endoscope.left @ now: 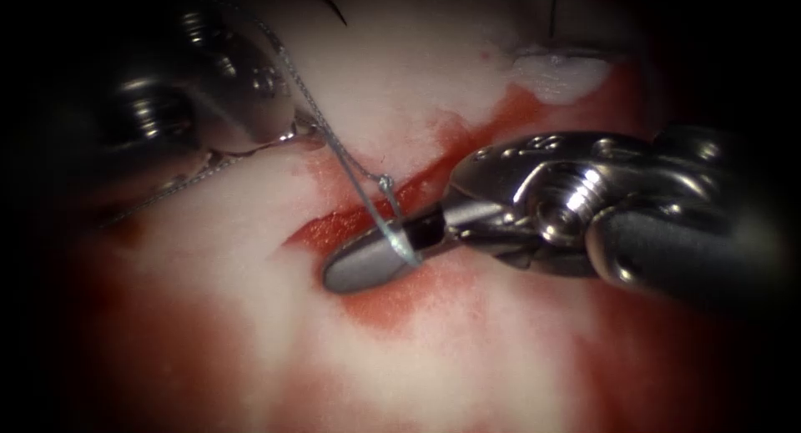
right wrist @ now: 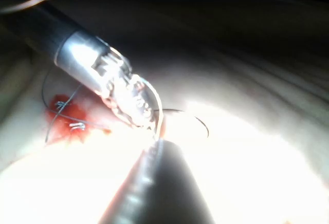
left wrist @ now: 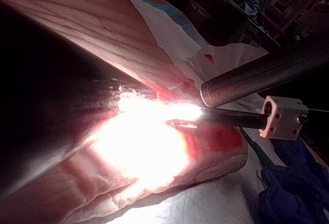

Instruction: Wound Closure

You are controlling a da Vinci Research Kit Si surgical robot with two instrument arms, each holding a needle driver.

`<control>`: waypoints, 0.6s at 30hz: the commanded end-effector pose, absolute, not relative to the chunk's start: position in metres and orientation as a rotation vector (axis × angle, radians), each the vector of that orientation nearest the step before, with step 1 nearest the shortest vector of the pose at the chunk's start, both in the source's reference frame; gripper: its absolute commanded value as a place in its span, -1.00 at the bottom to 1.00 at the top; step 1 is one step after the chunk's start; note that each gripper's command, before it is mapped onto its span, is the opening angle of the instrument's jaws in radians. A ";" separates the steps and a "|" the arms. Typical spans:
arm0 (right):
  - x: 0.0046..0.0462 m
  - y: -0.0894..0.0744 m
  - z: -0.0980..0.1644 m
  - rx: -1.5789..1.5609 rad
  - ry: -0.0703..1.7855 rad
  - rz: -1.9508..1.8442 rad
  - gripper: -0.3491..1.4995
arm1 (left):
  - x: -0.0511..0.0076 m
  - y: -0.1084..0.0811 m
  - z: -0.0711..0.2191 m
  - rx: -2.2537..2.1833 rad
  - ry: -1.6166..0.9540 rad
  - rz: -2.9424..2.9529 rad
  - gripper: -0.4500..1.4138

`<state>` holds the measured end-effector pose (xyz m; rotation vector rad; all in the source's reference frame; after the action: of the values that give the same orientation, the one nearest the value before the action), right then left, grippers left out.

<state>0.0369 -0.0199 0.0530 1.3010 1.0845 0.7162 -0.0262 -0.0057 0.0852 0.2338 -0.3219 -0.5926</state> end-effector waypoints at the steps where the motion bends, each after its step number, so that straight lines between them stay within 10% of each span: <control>1: 0.0378 -0.019 0.053 1.319 1.104 0.739 -1.00 | -0.0268 -0.005 0.085 0.235 -0.323 -0.595 -1.00; 18: 0.0346 -0.015 0.055 1.142 1.449 1.238 -1.00 | -0.0298 -0.009 0.085 0.383 -0.333 -0.656 -1.00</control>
<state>0.0336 -0.0162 0.0555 1.1474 1.4602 1.2390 -0.0294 -0.0099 0.0856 0.3920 -0.3328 -0.6568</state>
